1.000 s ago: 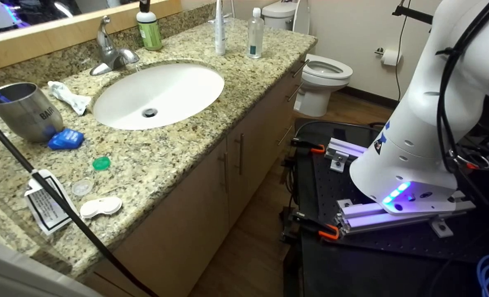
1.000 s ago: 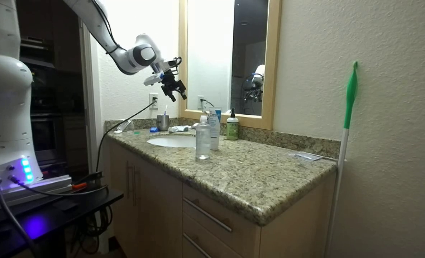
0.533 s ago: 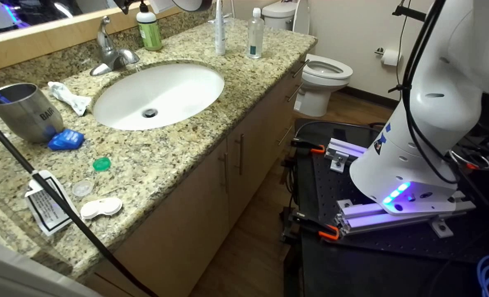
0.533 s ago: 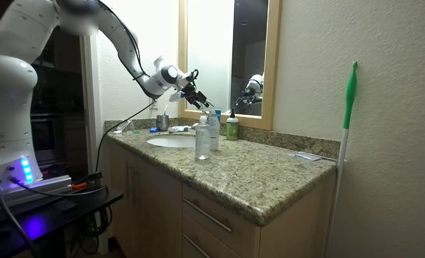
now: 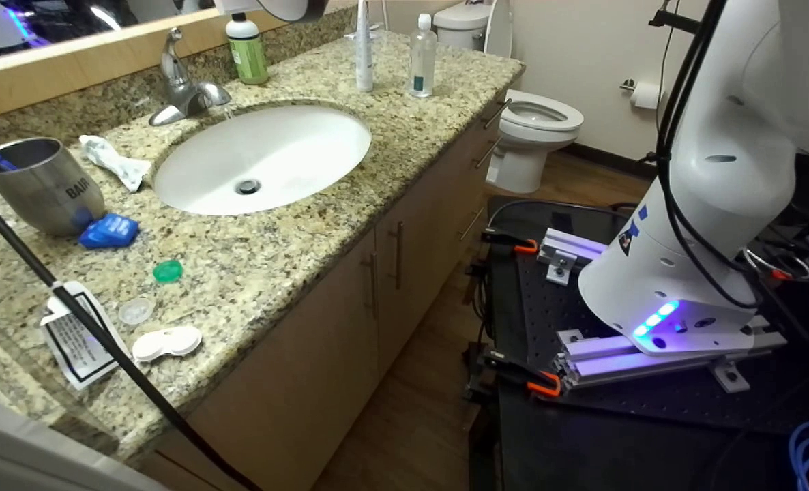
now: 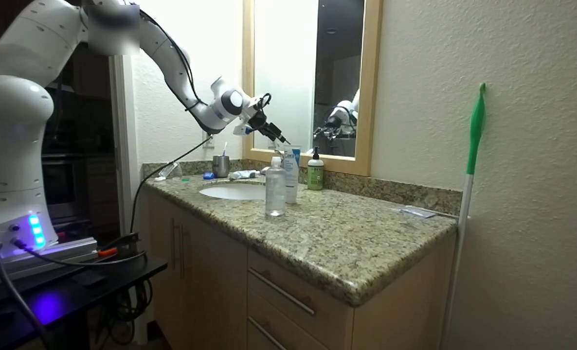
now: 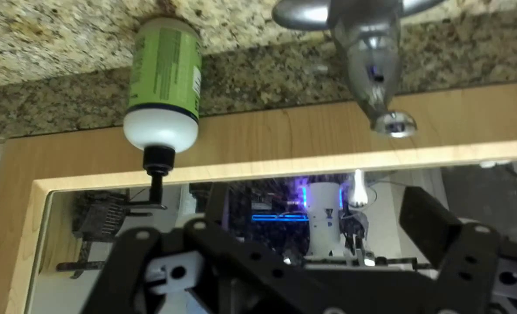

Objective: Turn off the faucet

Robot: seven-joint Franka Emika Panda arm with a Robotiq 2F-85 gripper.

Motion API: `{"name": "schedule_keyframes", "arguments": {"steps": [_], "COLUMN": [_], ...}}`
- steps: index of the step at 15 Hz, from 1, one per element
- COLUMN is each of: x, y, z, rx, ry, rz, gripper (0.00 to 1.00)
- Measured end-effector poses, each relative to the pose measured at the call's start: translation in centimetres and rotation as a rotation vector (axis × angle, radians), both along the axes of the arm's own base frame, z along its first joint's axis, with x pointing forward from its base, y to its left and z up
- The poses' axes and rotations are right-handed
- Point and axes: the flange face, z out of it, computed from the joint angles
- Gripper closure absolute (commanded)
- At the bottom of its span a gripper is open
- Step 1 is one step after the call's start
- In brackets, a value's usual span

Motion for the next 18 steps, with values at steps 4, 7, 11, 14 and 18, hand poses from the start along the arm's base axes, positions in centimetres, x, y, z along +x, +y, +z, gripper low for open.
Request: {"name": "schedule_keyframes", "arguments": {"steps": [4,7,11,14,18], "x": [4.2,5.5,5.7,5.9,5.9], "y": [0.8,1.5,1.5,1.9,1.3], "z": [1.5,0.9,-0.3,-1.2,-2.5], "rx": [-0.005,-0.022,-0.024,-0.022,-0.017], "ry": [-0.168,-0.189,-0.148,-0.125,-0.03], "rz": [-0.074,-0.074,-0.087,-0.091,-0.146], "gripper": [0.0,0.0,0.0,0.0,0.0]}}
